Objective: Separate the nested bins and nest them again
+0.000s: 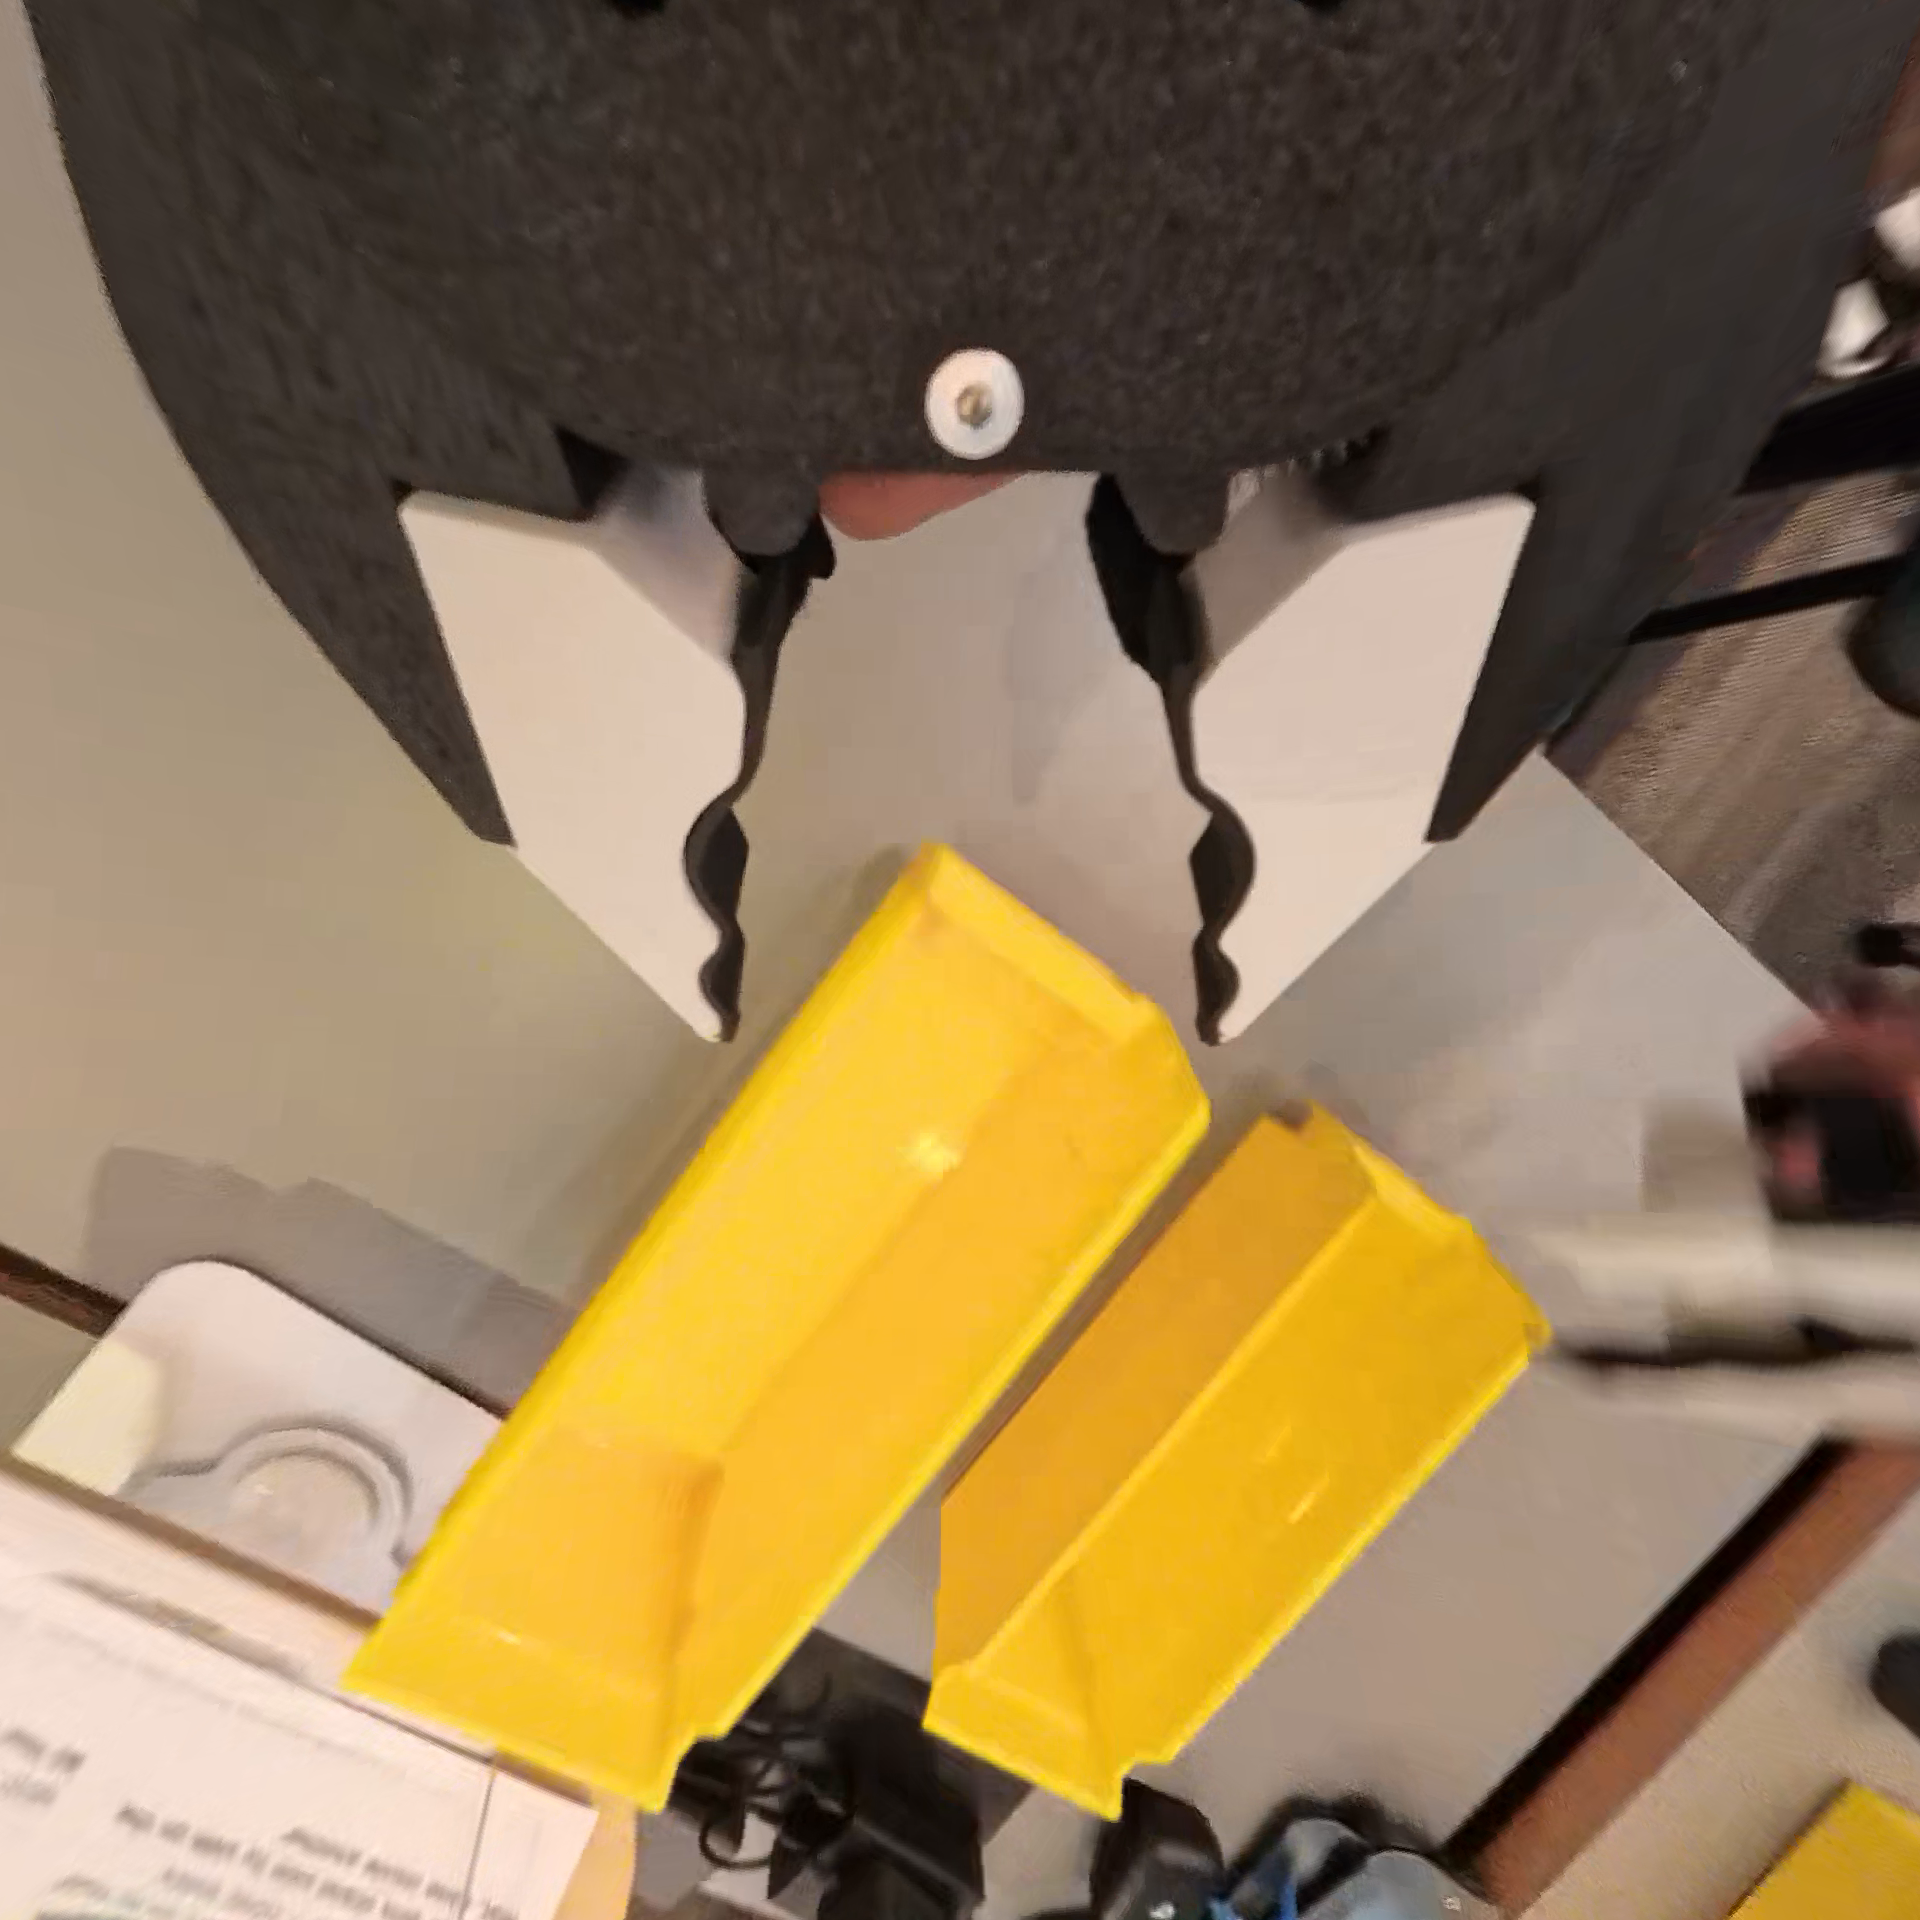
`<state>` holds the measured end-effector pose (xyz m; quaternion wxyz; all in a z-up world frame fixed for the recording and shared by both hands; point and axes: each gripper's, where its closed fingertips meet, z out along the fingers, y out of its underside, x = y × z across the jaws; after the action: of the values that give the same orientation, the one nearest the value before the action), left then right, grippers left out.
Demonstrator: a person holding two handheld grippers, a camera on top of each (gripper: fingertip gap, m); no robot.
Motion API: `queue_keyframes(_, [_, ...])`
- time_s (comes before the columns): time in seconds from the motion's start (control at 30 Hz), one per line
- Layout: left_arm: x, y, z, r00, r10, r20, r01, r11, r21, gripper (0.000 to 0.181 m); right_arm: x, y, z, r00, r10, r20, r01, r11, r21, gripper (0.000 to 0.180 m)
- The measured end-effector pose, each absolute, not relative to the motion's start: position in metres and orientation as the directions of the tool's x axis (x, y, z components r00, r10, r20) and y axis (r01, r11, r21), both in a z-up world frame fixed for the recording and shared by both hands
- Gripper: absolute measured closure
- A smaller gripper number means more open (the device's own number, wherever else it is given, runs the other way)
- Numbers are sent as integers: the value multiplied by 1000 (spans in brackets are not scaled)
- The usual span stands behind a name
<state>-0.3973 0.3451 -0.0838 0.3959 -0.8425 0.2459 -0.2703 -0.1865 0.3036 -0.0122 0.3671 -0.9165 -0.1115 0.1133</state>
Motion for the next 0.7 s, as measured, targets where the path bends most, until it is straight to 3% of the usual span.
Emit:
queue_keyframes(0.07, [-374,306,-81,670,-681,296,-84,-466,-881,111,-193,347,-7,956,241,-167,97,-796,-597,84])
queue_keyframes(0.17, [-355,276,-90,664,-676,320,-34,-455,-890,103,-190,396,-21,980,89,-180,8,-912,-410,75])
queue_keyframes(0.27, [-345,265,-81,654,-708,266,-25,-372,-928,109,-185,416,-37,985,-61,-160,-103,-957,-270,66])
queue_keyframes(0.43, [-348,262,-71,609,-793,-5,-168,-123,-978,125,-174,431,-53,992,-127,-21,-129,-973,-190,64])
queue_keyframes(0.6, [-348,269,-72,568,-813,127,-101,-222,-970,128,-172,443,-63,986,-154,59,-143,-977,-155,59])
queue_keyframes(0.7, [-345,274,-77,553,-816,168,-100,-265,-959,129,-171,443,-61,987,-148,62,-136,-977,-166,72])
